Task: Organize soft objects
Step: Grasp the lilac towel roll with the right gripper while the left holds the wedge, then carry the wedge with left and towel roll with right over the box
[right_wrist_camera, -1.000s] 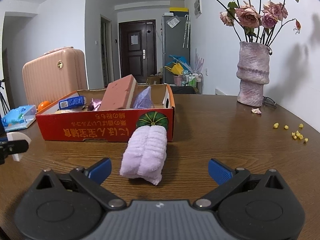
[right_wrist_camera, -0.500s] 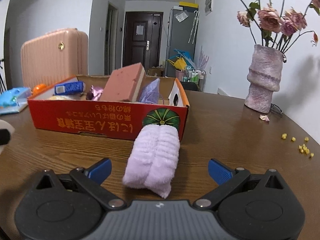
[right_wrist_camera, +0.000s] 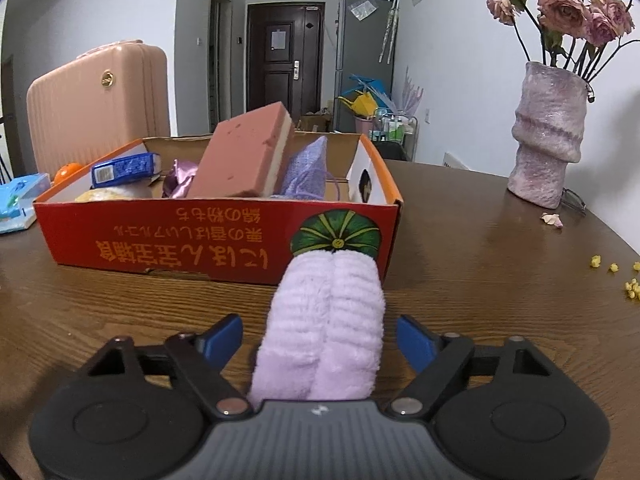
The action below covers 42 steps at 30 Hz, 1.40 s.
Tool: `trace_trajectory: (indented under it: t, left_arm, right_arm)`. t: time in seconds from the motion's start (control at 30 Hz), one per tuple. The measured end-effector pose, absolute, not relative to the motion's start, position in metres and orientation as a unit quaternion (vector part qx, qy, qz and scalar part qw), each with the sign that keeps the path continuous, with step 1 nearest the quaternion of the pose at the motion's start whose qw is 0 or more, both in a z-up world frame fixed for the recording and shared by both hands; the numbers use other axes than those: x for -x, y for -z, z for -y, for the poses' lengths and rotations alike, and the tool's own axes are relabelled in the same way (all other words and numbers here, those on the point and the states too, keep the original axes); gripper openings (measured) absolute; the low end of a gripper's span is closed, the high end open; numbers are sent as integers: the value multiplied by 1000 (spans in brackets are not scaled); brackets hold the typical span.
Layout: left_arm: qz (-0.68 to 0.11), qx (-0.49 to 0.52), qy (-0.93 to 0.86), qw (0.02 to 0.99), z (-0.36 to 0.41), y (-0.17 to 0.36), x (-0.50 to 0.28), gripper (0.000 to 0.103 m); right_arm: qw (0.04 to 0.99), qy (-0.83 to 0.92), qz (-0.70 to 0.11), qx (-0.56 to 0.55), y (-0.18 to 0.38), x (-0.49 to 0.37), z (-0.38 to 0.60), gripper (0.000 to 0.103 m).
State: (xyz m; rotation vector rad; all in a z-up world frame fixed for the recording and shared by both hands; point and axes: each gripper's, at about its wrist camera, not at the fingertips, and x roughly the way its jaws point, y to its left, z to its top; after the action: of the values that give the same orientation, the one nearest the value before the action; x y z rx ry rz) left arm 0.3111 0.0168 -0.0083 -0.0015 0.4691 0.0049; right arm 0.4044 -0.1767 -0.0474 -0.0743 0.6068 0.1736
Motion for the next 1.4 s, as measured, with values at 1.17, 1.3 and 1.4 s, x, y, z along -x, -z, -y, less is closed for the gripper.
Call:
trace_trajectory:
  t: [1.17, 1.3, 1.4]
  left_arm:
    - [-227, 4, -4, 974, -20, 7, -310, 21]
    - [-226, 5, -6, 974, -20, 6, -310, 21]
    - [-225, 8, -8, 974, -21, 6, -309, 21]
  right_arm:
    - [966, -122, -228, 10, 21, -351, 178, 32]
    - [967, -134, -215, 13, 17, -339, 175, 32]
    - [968, -141, -208, 17, 15, -332, 171, 32]
